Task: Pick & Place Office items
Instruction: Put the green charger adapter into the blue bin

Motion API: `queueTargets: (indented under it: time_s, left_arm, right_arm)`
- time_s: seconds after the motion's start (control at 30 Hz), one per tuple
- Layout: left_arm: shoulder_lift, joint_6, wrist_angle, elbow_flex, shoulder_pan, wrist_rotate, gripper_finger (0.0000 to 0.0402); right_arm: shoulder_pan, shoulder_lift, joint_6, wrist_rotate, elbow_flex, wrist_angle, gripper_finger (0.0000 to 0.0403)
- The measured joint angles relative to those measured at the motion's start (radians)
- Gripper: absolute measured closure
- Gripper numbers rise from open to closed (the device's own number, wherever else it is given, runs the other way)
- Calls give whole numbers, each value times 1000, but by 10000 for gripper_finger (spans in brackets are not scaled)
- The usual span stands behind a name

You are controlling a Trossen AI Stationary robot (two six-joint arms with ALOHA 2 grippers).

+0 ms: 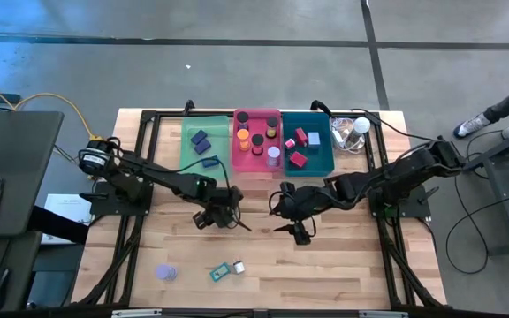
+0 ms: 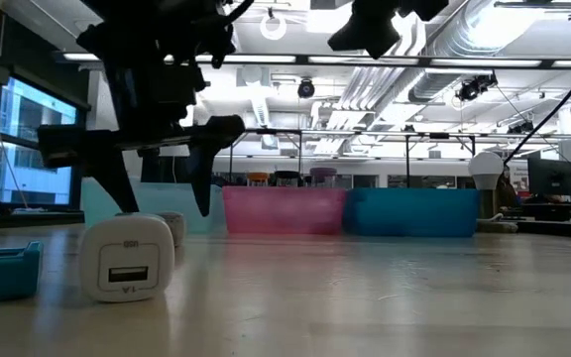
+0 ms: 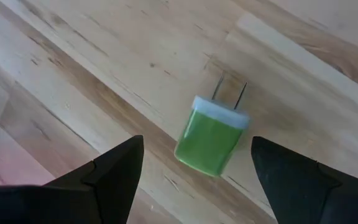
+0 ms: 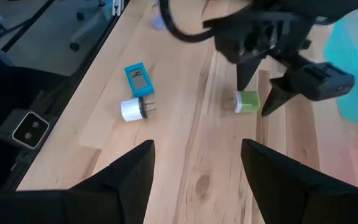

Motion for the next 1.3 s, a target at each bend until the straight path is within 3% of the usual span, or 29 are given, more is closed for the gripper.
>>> queueTargets:
  time_s: [0.37,0.53,0.8,1.0,1.13,1.3]
  left_arm:
    - [73,7,36,5,6,107,117]
    - [74,-12,23,4,27,126,163]
    - [75,-44,8,3,28,143,280]
    - [67,-147,6,2,33,168,281]
    - [-10,-249,2,-1,35,164,281]
    - [-205,-331,67,-1,-2,163,281]
  right_arm:
    - [-2,16,-2,-24,0,20,174]
    - [0,16,-3,-26,0,33,174]
    - [0,16,-3,-26,0,33,174]
    - [0,16,-1,-28,0,32,174]
    - [0,16,33,-28,0,31,174]
    - [0,16,71,-28,0,33,174]
